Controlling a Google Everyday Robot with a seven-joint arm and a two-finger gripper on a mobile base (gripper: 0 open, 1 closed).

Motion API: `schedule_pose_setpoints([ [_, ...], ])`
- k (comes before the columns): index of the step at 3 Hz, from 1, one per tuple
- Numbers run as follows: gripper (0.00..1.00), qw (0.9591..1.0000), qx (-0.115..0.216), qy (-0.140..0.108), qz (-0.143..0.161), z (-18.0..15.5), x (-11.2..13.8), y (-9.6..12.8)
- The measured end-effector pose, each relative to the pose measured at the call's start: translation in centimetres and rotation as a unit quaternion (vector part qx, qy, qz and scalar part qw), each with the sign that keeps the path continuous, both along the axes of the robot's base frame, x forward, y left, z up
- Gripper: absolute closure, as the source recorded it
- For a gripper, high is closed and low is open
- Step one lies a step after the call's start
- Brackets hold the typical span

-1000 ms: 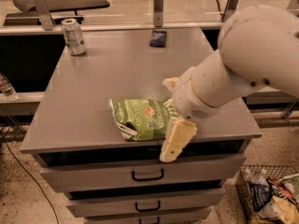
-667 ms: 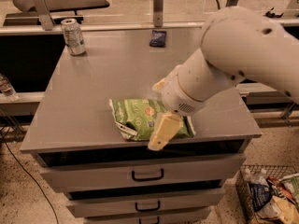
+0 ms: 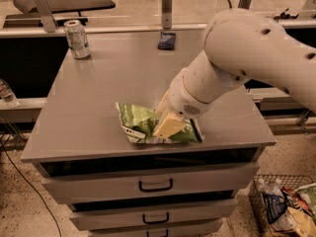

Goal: Move green jalapeno chip bag near rxbar blueberry

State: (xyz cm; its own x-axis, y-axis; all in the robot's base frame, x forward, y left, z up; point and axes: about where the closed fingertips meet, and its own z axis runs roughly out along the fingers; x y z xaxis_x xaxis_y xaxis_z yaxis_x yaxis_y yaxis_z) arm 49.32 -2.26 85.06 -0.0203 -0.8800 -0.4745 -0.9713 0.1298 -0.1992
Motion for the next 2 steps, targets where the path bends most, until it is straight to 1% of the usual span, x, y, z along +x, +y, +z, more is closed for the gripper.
schedule_pose_setpoints([
  [1, 0.85, 0.9998, 0.003, -0.021, 0.005, 3.2, 0.6, 0.3],
  [2, 1.0, 0.9967, 0.011, -0.08, 0.012, 9.9, 1.8, 0.2],
])
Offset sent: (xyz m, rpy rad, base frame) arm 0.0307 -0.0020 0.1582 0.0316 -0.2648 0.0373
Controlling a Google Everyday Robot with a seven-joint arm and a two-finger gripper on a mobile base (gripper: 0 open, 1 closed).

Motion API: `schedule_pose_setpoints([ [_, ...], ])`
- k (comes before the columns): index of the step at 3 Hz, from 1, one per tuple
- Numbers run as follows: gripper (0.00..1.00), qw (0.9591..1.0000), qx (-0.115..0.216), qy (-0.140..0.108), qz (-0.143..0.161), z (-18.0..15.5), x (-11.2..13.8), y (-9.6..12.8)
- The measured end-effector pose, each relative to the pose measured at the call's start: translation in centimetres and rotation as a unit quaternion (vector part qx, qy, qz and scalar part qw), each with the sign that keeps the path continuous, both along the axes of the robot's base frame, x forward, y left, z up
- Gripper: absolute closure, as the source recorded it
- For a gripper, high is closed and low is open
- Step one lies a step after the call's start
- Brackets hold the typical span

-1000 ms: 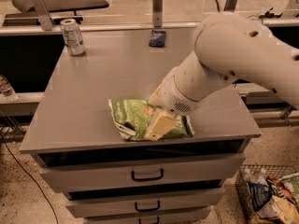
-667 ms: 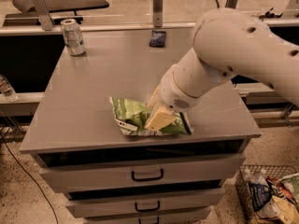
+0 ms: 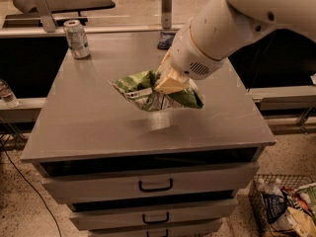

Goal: Move green jalapeno chip bag near rxbar blueberry

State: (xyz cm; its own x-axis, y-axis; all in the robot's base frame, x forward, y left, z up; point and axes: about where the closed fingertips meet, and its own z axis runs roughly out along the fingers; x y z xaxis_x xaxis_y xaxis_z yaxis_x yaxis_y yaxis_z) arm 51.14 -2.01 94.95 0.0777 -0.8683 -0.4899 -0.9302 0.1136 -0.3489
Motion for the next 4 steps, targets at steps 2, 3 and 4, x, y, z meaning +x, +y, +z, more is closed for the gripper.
schedule_pose_setpoints([
  [2, 1.0, 0.9984, -0.016, -0.054, 0.006, 1.9, 2.1, -1.0],
  [3, 1.0, 0.9915, -0.055, -0.114, 0.028, 4.3, 6.9, -3.2],
  [4, 1.0, 0.9818, -0.078, -0.162, 0.06, 6.1, 12.8, -4.9],
])
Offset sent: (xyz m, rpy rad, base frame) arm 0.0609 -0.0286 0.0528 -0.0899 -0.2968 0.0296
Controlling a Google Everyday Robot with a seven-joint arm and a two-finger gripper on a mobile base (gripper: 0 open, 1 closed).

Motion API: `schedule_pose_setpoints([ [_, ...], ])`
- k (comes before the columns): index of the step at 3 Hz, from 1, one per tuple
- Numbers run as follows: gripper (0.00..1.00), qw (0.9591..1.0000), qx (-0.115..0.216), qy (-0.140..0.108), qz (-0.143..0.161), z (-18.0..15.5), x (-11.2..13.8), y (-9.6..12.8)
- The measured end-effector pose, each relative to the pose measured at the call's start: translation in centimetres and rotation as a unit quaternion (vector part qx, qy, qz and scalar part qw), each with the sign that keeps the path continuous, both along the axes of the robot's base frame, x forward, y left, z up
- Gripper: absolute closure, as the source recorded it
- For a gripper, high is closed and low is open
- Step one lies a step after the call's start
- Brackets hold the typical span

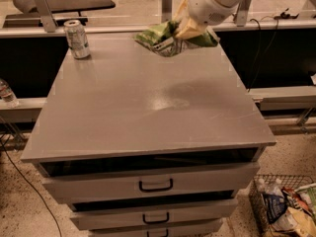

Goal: Move green jalapeno chip bag near rxbar blueberry

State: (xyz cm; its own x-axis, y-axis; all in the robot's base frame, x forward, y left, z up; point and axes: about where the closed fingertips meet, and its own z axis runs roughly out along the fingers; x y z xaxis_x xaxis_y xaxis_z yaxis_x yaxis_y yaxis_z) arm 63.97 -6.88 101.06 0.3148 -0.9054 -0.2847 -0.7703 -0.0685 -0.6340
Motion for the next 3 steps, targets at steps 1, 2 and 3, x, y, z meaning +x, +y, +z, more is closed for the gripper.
schedule_pose_setpoints([
  [1, 1.0, 0.9987, -0.012, -0.041, 0.027, 1.0, 5.5, -0.8],
  [2, 1.0, 0.9958, -0.007, -0.089, 0.022, 2.5, 10.8, -3.0],
  [3, 1.0, 0.9914, 0.011, -0.131, 0.0, 3.5, 15.0, -5.6],
])
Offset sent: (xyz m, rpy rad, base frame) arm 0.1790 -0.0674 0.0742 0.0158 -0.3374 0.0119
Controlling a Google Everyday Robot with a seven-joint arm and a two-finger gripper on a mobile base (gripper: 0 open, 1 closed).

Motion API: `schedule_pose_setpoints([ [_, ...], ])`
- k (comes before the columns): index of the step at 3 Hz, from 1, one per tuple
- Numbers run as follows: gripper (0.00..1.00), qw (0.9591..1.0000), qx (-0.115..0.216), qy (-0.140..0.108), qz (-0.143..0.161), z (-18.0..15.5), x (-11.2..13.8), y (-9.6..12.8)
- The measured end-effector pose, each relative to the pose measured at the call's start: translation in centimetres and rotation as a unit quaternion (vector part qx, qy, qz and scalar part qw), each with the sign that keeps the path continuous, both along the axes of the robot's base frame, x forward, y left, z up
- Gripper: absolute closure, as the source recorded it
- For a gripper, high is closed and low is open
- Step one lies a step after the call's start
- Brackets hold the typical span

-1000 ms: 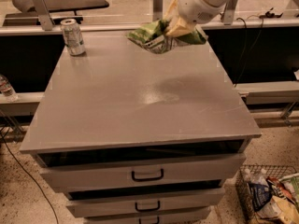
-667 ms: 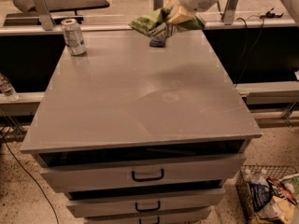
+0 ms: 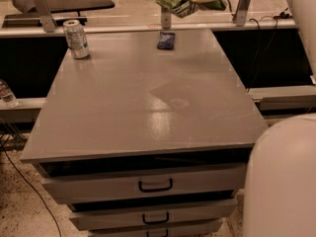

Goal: Move green jalapeno chip bag near rxbar blueberry

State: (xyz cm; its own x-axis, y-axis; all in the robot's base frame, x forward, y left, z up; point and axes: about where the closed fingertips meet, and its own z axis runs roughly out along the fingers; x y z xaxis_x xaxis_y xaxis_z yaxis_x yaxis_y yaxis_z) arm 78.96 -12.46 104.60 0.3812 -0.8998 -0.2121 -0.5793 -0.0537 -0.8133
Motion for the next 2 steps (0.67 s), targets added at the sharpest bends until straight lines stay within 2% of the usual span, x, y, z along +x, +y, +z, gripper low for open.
schedule_pose_setpoints([
  [1, 1.0, 0.9991, 0.014, -0.028, -0.029, -0.5, 3.9, -2.8],
  [2, 1.0, 0.9982, 0.014, -0.023, -0.053, -3.6, 6.5, -5.2],
])
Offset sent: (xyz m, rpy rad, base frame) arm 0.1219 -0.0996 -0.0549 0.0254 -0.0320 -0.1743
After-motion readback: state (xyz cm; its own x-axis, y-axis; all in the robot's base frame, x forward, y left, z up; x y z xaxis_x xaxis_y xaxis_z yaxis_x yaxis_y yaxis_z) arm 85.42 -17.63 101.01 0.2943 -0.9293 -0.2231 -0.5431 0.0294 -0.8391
